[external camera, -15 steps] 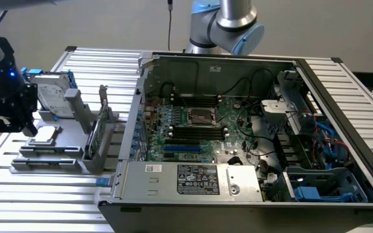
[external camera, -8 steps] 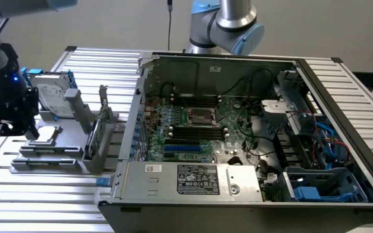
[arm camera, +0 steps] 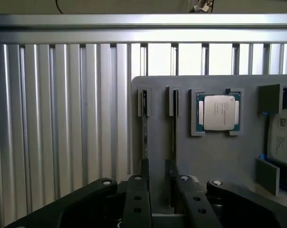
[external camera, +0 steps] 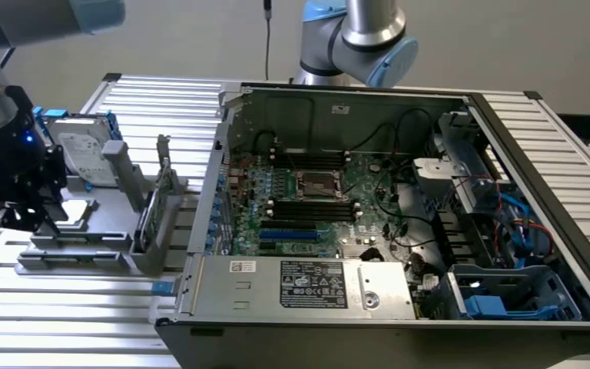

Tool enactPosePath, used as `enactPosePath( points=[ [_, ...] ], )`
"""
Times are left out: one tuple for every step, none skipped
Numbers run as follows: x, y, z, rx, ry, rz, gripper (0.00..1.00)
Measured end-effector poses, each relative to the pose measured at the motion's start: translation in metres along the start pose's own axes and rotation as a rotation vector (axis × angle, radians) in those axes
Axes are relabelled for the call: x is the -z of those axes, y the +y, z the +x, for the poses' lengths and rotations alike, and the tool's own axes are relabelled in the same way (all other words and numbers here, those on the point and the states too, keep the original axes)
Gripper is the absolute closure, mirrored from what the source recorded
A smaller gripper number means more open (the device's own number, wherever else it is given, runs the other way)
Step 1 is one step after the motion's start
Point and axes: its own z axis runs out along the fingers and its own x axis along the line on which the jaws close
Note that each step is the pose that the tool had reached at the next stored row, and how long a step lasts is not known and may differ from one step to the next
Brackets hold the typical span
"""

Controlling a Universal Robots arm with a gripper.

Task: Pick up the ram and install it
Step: 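Pick up the ram and move it above insertion slot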

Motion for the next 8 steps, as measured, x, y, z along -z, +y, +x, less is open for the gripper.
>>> enactPosePath(
  points=[
    [-0.0018,-0.0001,0.001,0.001,0.0,0.0,0.7],
    [-0.0037,-0.0001,0.002,0.002,0.0001,0.0001,0.64],
    [-0.0056,-0.0002,0.002,0.003,0.0,0.0001,0.64],
    [-0.0073,-0.0003,0.003,0.005,0.0001,0.0001,0.64],
    [-0.0091,-0.0003,0.004,0.007,0.0002,0.0001,0.64],
    [-0.0109,-0.0004,0.005,0.009,0.0004,0.0,0.64],
    [-0.0127,-0.0004,0.006,0.01,0.0004,-0.0001,0.64],
    [-0.0146,-0.0005,0.007,0.012,0.0005,0.0,0.64]
  ],
)
